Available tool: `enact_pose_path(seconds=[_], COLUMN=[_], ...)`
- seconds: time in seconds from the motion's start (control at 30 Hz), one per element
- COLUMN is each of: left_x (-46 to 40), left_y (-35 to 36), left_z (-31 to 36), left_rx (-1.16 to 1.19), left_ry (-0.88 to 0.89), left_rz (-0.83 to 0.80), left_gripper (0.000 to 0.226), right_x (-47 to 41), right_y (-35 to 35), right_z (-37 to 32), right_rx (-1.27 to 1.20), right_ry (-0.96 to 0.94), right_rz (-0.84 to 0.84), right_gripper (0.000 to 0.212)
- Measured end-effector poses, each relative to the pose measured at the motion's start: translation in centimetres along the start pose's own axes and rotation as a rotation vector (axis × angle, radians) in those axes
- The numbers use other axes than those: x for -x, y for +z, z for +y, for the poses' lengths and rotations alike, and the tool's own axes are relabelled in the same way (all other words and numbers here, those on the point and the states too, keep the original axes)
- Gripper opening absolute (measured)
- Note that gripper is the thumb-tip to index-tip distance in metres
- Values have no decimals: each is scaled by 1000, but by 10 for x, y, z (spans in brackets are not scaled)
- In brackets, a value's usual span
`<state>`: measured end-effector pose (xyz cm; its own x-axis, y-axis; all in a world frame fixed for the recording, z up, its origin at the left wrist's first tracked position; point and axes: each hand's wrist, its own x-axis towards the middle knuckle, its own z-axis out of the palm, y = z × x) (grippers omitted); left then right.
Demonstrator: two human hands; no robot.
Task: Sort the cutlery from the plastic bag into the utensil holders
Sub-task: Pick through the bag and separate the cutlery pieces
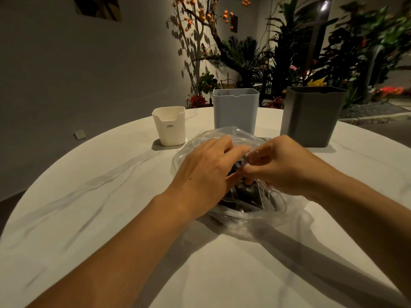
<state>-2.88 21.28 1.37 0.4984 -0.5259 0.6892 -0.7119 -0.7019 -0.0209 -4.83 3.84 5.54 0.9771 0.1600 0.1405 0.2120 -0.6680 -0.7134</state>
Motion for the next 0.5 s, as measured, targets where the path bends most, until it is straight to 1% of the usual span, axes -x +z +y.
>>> enact_pose_path(seconds=[0.07,0.17,0.23,0.33,0.5], left_x=[0,0,0,1,1], left_y=[0,-2,-3,-3,-6], left_z=[-1,-4,-4,-4,-3], left_rx=[36,60,63,46,37], left_ry=[14,7,1,-11,-40], left_rz=[21,55,90,141,175], left_gripper=[44,35,33,34,29], right_x=[1,3,3,3,2], right_y=[-1,-2,-1,1,-1], right_z=[2,3,3,4,6], right_rx=[-23,-92,-103,-94,-133], right_ry=[-27,-76,-113,-154,-188], right_rz=[2,-6,8,12,8], right_gripper=[13,18,20,22,21])
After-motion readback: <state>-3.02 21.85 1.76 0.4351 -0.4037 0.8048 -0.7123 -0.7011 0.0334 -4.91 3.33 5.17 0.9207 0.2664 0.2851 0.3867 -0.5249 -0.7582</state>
